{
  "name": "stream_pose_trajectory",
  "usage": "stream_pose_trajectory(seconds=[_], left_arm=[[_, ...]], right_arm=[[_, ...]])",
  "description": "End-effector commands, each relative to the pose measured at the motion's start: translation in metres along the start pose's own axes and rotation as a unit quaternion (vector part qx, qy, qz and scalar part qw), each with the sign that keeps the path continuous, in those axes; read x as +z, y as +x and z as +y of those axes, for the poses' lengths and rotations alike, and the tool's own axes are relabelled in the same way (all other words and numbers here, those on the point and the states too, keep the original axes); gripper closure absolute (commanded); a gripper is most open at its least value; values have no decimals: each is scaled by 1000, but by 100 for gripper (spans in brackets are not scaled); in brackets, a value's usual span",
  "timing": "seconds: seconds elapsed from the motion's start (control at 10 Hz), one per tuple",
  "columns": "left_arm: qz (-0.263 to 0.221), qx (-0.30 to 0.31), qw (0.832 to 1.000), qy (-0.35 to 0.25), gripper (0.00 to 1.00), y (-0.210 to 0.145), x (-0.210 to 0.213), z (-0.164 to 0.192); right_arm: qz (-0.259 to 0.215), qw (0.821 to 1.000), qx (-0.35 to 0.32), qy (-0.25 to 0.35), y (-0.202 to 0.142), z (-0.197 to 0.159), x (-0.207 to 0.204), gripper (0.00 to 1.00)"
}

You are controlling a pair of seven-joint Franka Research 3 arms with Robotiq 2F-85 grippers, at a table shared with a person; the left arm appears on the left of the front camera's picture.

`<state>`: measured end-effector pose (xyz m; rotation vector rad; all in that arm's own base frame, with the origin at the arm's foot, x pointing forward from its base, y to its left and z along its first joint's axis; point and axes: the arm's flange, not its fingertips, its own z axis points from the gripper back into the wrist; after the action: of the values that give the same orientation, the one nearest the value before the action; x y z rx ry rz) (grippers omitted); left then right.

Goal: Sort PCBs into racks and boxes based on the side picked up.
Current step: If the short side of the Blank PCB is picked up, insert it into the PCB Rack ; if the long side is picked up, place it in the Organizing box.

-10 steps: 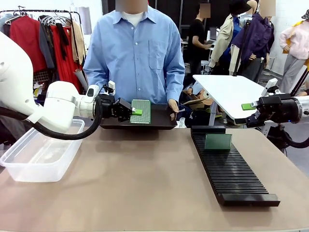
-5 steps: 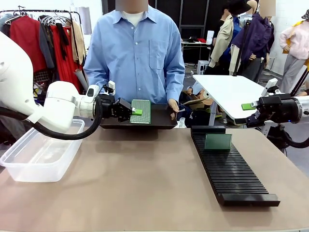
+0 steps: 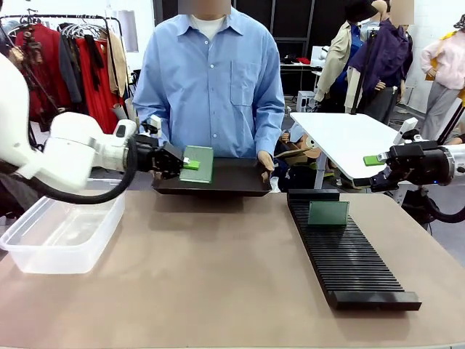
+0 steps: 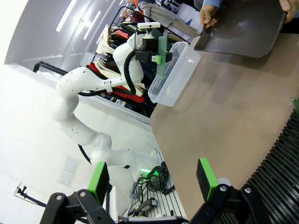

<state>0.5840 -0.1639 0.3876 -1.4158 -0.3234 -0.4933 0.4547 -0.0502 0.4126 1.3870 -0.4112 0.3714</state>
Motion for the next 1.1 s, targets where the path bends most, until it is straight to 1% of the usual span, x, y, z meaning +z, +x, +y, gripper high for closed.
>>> stream_pose_trajectory(seconds=[0.0, 0.1, 0.2, 0.3, 0.4, 0.5, 0.7, 0.8, 1.0], left_arm=[[39, 12, 999, 3, 100, -11, 39, -28], [44, 15, 999, 10, 100, -13, 64, -38], [45, 27, 998, 29, 100, -15, 87, -48], [63, 33, 996, 47, 100, -17, 109, -59], [85, 40, 993, 77, 100, -18, 130, -69], [95, 45, 989, 102, 100, -17, 145, -75], [131, 71, 976, 160, 100, -17, 180, -85], [134, 90, 966, 200, 100, -18, 198, -90], [135, 116, 948, 264, 100, -21, 218, -97]], right_arm=[[2, 1000, 7, -4, 3, 1, 2, 0], [2, 1000, 7, -4, 3, 1, 2, 0], [2, 1000, 7, -4, 3, 1, 2, 0], [2, 1000, 7, -4, 3, 1, 2, 0], [2, 1000, 7, -4, 3, 1, 2, 0], [2, 1000, 7, -4, 3, 1, 2, 0], [2, 1000, 7, -4, 3, 1, 2, 0], [2, 1000, 7, -4, 3, 1, 2, 0], [2, 1000, 7, -4, 3, 1, 2, 0]])
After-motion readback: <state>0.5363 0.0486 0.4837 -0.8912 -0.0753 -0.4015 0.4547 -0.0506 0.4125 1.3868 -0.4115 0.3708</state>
